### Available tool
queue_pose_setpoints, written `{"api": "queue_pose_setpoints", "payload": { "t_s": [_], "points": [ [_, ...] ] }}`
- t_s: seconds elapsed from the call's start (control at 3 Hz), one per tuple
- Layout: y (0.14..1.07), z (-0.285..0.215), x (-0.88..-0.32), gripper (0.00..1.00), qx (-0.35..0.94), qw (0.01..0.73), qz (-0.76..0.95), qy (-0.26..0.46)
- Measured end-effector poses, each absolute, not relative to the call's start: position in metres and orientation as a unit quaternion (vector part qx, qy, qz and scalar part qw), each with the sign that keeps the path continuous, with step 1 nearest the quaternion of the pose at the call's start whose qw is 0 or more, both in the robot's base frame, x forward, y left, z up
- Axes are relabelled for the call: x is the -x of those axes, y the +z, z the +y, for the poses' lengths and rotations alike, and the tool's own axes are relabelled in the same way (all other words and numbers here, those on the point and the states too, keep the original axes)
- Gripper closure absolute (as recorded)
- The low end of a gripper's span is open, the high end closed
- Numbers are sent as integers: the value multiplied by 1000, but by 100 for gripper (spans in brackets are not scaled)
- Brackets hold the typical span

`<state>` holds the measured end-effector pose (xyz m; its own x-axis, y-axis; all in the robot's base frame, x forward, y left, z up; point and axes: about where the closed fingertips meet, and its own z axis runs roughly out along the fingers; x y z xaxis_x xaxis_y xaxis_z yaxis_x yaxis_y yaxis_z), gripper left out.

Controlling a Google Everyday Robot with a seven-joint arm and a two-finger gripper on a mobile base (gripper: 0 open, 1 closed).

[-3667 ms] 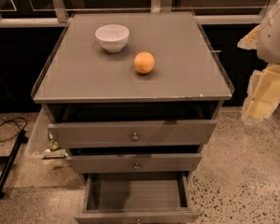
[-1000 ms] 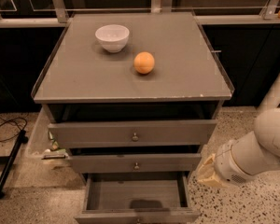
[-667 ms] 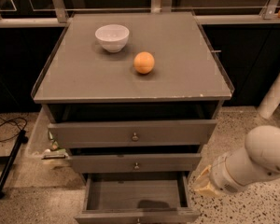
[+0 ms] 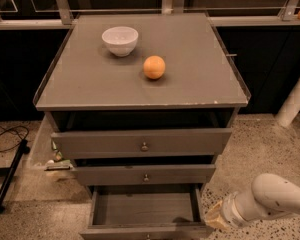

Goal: Close bottom drawer

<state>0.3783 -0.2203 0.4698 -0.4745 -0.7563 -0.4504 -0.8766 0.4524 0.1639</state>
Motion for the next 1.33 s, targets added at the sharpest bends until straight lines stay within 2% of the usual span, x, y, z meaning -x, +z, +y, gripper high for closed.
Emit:
{"api": "queue_pose_setpoints", "payload": {
  "t_s": [0.67,1.33],
  "points": [
    [373,-217,-380,100,465,153,838,242],
    [349,-209,-373,100,470,161,836,235]
  ]
}}
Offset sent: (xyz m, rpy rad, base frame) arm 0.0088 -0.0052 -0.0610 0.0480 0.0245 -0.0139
